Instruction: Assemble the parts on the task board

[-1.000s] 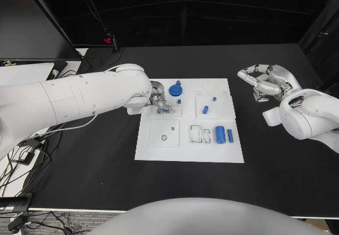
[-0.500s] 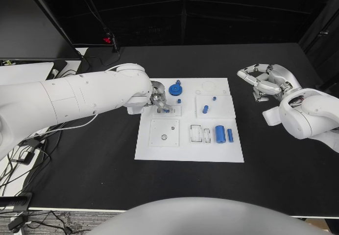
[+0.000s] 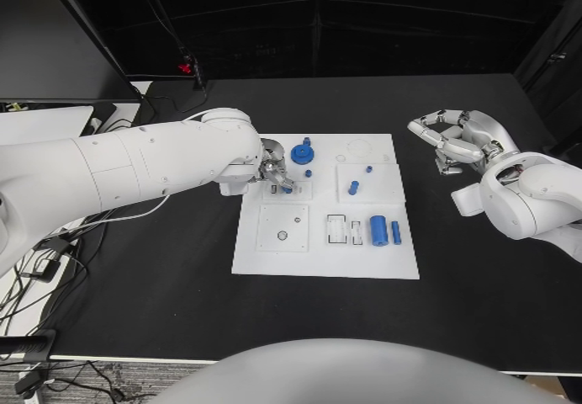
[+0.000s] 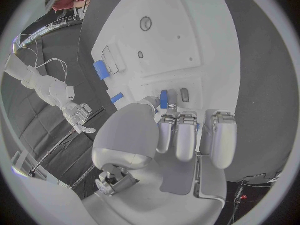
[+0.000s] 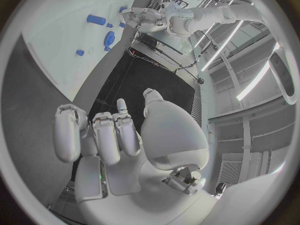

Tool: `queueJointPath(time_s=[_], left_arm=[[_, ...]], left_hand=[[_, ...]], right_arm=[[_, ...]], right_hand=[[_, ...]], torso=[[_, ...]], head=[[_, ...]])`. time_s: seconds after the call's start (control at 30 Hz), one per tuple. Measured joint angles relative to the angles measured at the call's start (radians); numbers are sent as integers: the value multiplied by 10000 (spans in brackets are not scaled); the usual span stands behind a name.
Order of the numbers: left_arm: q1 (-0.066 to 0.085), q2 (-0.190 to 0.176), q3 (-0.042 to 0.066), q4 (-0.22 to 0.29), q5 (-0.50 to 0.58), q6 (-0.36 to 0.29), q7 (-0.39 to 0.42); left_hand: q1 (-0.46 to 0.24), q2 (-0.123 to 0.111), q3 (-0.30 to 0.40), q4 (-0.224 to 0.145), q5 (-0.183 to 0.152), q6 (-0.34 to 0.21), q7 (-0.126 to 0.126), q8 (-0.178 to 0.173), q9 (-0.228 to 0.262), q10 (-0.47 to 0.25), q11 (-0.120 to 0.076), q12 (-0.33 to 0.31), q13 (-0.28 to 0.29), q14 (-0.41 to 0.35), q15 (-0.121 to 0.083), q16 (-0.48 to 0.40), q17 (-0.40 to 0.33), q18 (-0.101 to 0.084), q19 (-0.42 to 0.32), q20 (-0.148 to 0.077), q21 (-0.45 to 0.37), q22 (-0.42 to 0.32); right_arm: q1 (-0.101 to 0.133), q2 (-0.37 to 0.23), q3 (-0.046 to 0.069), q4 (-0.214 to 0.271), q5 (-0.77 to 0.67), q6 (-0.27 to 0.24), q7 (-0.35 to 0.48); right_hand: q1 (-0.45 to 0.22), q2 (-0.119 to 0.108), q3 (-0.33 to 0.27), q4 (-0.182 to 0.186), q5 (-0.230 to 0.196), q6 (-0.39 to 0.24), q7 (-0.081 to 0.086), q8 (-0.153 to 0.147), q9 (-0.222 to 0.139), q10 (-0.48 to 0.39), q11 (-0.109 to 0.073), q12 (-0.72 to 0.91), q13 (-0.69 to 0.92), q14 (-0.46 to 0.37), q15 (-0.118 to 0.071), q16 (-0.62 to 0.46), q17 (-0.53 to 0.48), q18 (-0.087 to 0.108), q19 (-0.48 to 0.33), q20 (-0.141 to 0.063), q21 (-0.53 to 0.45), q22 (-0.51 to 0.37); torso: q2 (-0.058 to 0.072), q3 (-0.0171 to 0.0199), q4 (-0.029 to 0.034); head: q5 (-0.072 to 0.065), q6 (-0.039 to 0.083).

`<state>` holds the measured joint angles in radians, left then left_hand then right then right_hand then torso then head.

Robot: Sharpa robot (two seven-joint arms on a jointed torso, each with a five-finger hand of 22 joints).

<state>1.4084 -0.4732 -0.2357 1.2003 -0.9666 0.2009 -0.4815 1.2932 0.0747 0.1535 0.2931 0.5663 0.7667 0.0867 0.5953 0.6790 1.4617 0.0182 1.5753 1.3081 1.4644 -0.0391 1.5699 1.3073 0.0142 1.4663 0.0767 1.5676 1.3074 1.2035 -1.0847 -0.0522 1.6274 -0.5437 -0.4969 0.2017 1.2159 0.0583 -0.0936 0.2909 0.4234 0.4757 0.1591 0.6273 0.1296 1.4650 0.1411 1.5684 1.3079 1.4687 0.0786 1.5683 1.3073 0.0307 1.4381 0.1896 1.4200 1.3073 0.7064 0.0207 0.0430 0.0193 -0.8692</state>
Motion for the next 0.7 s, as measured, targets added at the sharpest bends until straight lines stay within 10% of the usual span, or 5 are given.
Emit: queueJointPath(time_s=[0.27, 0.7], left_arm=[[-6, 24, -4, -27, -6, 30, -61], [-13, 39, 10, -21, 7, 29, -133]], left_hand=[[-1076, -178, -712, 17, -1441, 20, -21, -91, -63, 31, 31, 0, -1, 0, 0, 0, 0, 0, 0, 0, 0, 0], [-2104, -533, -1830, 11, -2718, -106, 105, -150, -107, 30, 103, 0, -1, -1, 69, 0, 0, -1, 1, 73, 0, 0]], right_arm=[[0, -3, 0, 0, 0, 0, -4], [0, -8, 0, -2, 5, 0, -5]], right_hand=[[0, 0, 0, 0, 0, 0, 0, 0, -9, 0, 0, 0, 0, 0, 0, 0, 0, 0, 0, 0, 0, 0], [0, 0, 0, 0, 0, 0, 0, -1, -9, 0, 0, 0, 0, 0, 0, 0, 0, -1, 0, 0, 0, 0]], torso=[[-1, 0, 6], [-8, 1, 9]], head=[[-19, -4], [-12, 11]])
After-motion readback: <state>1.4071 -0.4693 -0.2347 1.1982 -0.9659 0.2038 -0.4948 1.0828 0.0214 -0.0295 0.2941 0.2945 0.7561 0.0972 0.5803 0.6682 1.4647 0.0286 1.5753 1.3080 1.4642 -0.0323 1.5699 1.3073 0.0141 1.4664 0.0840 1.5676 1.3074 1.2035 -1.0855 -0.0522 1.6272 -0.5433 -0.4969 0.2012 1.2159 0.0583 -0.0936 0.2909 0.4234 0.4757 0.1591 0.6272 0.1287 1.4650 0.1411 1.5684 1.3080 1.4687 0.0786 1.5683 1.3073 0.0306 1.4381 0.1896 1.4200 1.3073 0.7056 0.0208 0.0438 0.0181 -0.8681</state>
